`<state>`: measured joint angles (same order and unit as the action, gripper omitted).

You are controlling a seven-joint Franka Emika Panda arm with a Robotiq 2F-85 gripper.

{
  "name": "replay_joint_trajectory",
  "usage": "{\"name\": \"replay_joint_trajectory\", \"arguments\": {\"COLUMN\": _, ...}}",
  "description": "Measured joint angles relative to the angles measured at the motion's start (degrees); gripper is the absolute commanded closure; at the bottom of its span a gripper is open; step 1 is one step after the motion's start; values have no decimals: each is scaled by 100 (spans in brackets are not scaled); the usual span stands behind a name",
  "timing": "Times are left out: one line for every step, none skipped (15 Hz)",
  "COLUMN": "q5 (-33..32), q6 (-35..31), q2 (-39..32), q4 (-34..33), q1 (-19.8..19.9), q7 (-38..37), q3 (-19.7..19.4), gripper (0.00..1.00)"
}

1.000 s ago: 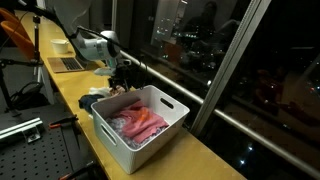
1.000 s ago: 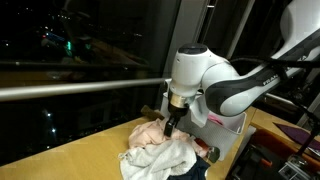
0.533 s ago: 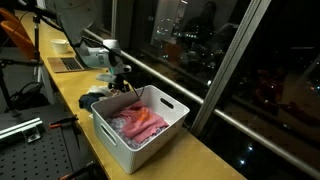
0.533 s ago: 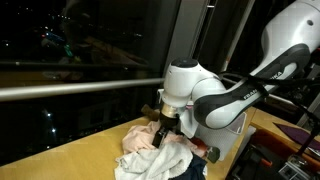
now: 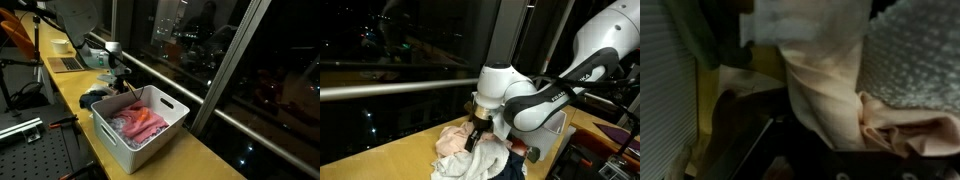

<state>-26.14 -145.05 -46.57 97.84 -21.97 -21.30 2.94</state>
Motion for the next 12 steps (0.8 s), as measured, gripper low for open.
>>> {"name": "replay_joint_trajectory", "arguments": {"q5": 33, "q6": 0, "q2": 3, "q4": -11, "q1": 0, "q7": 20, "q3": -3, "gripper": 78}}
{"name": "replay_joint_trajectory", "arguments": {"q5": 62, "q6": -1, "q2": 8, "q4": -21, "q1": 0, "q7": 40, "q3": -8, "gripper": 86}}
{"name": "replay_joint_trajectory", "arguments": {"q5": 81, "q6": -2, "q2": 14, "q4": -29, "q1": 0, "q7": 52, "q3": -17, "gripper": 93}}
{"name": "replay_joint_trajectory", "arguments": {"q5": 92, "q6": -3, "q2": 18, "q4": -35, "q1": 0, "q7": 56, "q3": -29, "gripper": 100}}
{"name": "replay_joint_trajectory", "arguments": {"q5": 98, "q6": -6, "q2": 25, "q4": -38, "q1": 0, "q7": 56, "q3": -40, "gripper": 100}}
{"name": "replay_joint_trajectory", "arguments": {"q5": 99, "q6": -9, "q2": 33, "q4": -38, "q1": 0, "q7": 56, "q3": -49, "gripper": 100}}
{"name": "replay_joint_trajectory", "arguments": {"q5": 99, "q6": -10, "q2": 43, "q4": -39, "q1": -2, "q7": 56, "q3": -52, "gripper": 98}}
{"name": "replay_joint_trajectory", "arguments": {"q5": 99, "q6": -10, "q2": 52, "q4": -39, "q1": -12, "q7": 56, "q3": -53, "gripper": 100}}
{"name": "replay_joint_trajectory", "arguments": {"q5": 99, "q6": -10, "q2": 65, "q4": -40, "q1": -35, "q7": 56, "q3": -56, "gripper": 100}}
{"name": "replay_joint_trajectory", "arguments": {"q5": 99, "q6": -10, "q2": 88, "q4": -40, "q1": -72, "q7": 56, "q3": -63, "gripper": 100}}
{"name": "replay_joint_trajectory", "arguments": {"q5": 99, "q6": -10, "q2": 116, "q4": -39, "q1": -116, "q7": 56, "q3": -67, "gripper": 100}}
{"name": "replay_joint_trajectory", "arguments": {"q5": 99, "q6": -10, "q2": 149, "q4": -39, "q1": -164, "q7": 55, "q3": -72, "gripper": 100}}
